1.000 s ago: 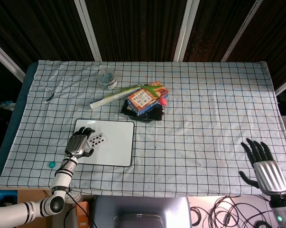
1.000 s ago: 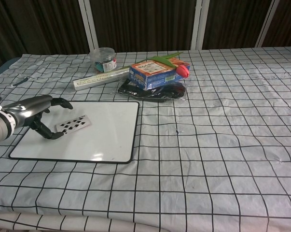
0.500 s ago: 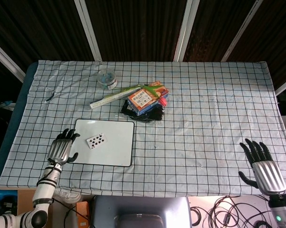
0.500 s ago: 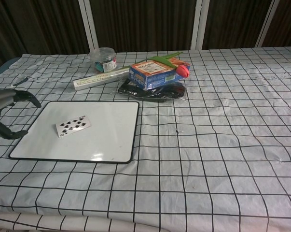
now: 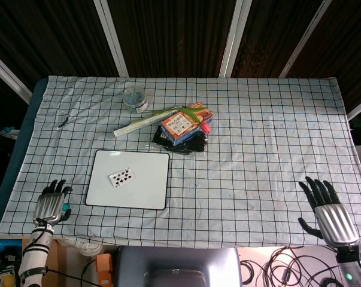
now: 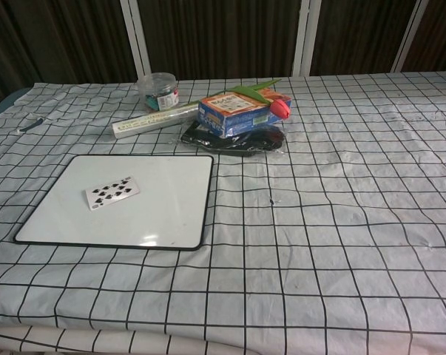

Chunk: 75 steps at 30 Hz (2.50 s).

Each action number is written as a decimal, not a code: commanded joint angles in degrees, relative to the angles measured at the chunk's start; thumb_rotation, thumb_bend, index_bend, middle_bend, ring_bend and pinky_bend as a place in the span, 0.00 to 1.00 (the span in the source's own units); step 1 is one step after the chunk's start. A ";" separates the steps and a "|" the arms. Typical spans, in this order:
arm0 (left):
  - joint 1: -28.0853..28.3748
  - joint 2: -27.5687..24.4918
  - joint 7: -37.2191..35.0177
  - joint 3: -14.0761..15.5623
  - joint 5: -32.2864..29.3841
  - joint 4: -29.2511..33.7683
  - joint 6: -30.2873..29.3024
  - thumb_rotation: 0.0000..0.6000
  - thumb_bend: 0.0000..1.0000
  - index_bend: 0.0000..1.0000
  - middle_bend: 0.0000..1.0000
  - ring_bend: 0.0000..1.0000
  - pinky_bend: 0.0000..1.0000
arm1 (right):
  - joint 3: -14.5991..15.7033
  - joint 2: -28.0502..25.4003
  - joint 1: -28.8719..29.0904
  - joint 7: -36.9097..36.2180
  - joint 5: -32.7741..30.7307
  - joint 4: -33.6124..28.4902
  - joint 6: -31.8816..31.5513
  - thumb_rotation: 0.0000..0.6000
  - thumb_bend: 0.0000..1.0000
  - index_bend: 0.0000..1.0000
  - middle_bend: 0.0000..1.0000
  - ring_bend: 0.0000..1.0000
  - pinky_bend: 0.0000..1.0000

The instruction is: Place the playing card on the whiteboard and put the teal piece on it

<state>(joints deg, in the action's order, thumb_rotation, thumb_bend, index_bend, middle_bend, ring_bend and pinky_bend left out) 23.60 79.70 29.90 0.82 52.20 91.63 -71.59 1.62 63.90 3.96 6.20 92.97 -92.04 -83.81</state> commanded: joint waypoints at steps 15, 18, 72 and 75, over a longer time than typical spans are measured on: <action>-2.31 1.88 -0.39 -0.43 0.74 -4.55 1.83 1.00 0.33 0.34 0.08 0.02 0.17 | 0.05 0.08 -0.09 -0.03 0.20 0.15 -0.10 1.00 0.19 0.00 0.00 0.00 0.02; -2.50 2.08 -0.65 -0.69 1.02 -4.97 2.18 1.00 0.33 0.37 0.08 0.02 0.17 | 0.06 0.13 -0.07 0.13 0.16 0.16 0.02 1.00 0.19 0.00 0.00 0.00 0.03; 0.87 0.26 1.49 -7.80 0.39 -2.66 6.22 1.00 0.33 0.57 0.14 0.03 0.17 | -0.12 0.71 0.36 1.66 -0.28 -0.27 1.06 1.00 0.19 0.00 0.00 0.00 0.03; 2.91 0.64 2.95 -9.50 -0.27 -1.90 6.61 1.00 0.33 0.57 0.14 0.03 0.17 | -0.25 0.69 0.51 1.67 -0.58 -0.34 1.36 1.00 0.19 0.00 0.00 0.00 0.03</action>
<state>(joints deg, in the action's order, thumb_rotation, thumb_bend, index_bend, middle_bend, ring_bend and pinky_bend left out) 25.71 80.21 32.13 -7.93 52.33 89.25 -65.30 1.40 64.61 4.44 7.89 92.44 -92.36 -82.49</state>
